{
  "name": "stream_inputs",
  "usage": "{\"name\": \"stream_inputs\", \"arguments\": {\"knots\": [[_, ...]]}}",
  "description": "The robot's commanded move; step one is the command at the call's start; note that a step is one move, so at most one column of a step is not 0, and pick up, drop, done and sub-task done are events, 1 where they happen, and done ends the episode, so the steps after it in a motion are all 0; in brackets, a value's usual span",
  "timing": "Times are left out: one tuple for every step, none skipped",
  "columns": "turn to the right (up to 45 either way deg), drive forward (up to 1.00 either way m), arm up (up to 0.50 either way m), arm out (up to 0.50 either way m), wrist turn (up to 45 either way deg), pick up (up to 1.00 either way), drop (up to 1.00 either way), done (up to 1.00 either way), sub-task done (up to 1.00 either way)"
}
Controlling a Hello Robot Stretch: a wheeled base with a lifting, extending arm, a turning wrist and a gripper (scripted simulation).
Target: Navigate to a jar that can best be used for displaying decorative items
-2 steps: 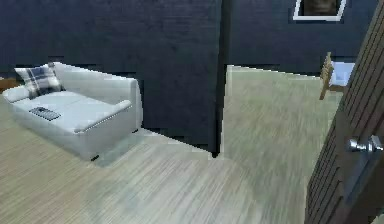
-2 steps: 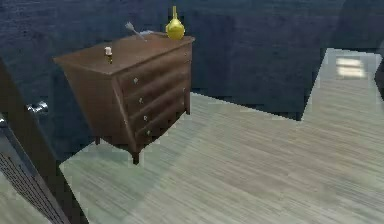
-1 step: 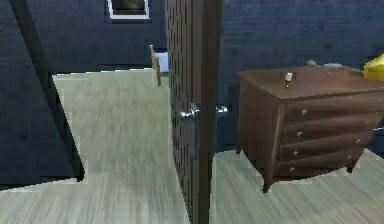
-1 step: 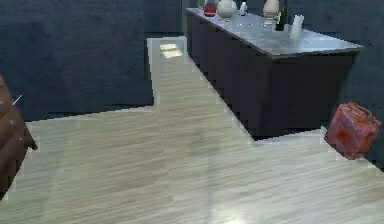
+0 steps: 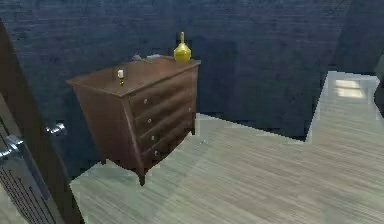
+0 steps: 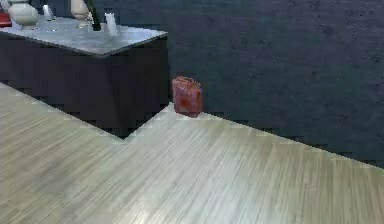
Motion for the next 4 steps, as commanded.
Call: {"name": "stream_inputs", "arguments": {"knots": [[42.0, 0.0, 0.0, 0.0, 0.0, 0.0, 0.0, 0.0, 0.0], [0.0, 1.0, 0.0, 0.0, 0.0, 0.0, 0.0, 0.0, 0.0], [0.0, 0.85, 0.0, 0.0, 0.0, 0.0, 0.0, 0.0, 0.0], [24.0, 0.0, 0.0, 0.0, 0.0, 0.0, 0.0, 0.0, 0.0]]}}
